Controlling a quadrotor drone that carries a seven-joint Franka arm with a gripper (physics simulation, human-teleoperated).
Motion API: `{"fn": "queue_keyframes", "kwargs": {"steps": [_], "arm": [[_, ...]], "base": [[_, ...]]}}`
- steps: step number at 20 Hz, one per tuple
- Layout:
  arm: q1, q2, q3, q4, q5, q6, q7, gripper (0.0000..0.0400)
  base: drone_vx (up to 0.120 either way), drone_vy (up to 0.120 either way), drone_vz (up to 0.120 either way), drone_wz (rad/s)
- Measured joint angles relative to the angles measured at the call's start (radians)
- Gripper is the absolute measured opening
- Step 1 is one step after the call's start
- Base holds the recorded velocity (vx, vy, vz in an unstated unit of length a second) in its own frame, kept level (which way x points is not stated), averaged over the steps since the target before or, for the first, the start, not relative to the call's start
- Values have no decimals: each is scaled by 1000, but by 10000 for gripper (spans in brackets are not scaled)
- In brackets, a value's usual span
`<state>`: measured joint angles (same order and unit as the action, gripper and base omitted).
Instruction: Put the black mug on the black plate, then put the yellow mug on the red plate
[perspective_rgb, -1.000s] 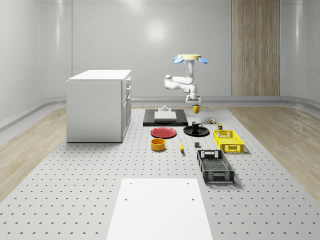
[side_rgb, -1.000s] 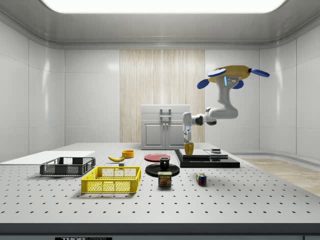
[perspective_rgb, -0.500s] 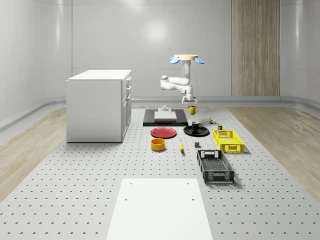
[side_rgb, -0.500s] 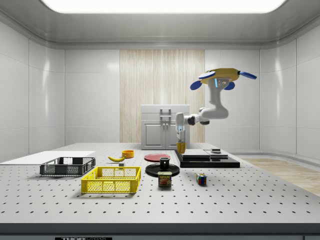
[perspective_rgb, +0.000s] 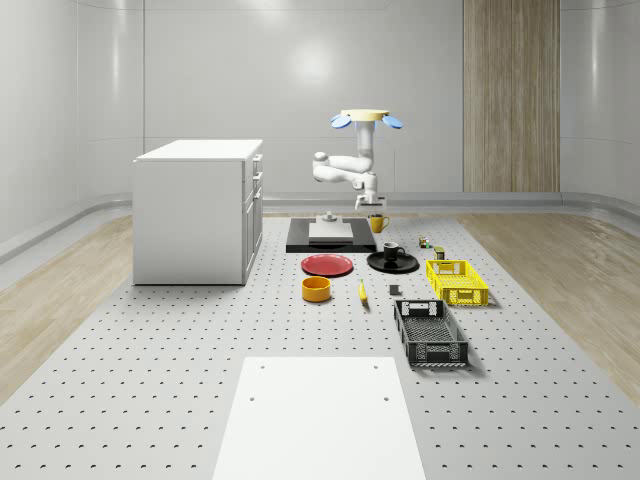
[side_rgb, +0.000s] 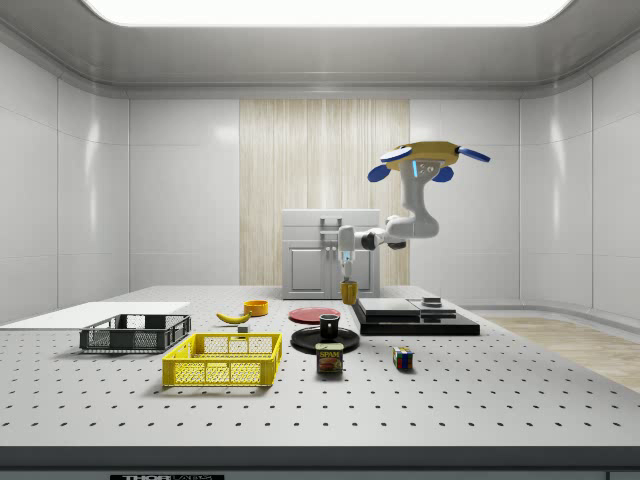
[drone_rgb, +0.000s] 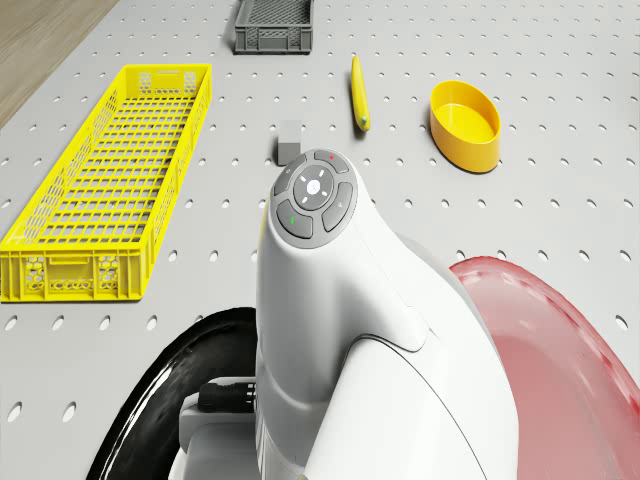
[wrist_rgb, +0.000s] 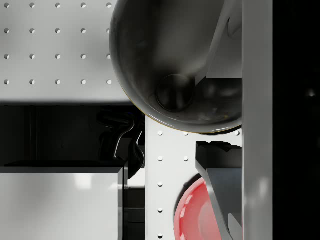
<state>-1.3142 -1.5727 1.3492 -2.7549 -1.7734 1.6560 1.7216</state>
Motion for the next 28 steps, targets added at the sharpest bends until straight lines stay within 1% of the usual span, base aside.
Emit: {"fn": "queue_keyframes", "kwargs": {"steps": [4,14,18,21,25,28], "arm": [[0,-1,0,0,0,1,0,110],[-1,-3,0,0,1,3,1,110],[-1,-4,0,0,2,4,1,110],[-1,-5,0,0,2,4,1,110],[-1,-5,0,0,2,5,1,110],[-1,-6,0,0,2,5,1,110]], "base": [[120,-120,0,0],[120,-120,-112,0],[120,-120,0,0],[120,-120,-107,0],[120,-120,0,0],[13,-120,0,0]]}}
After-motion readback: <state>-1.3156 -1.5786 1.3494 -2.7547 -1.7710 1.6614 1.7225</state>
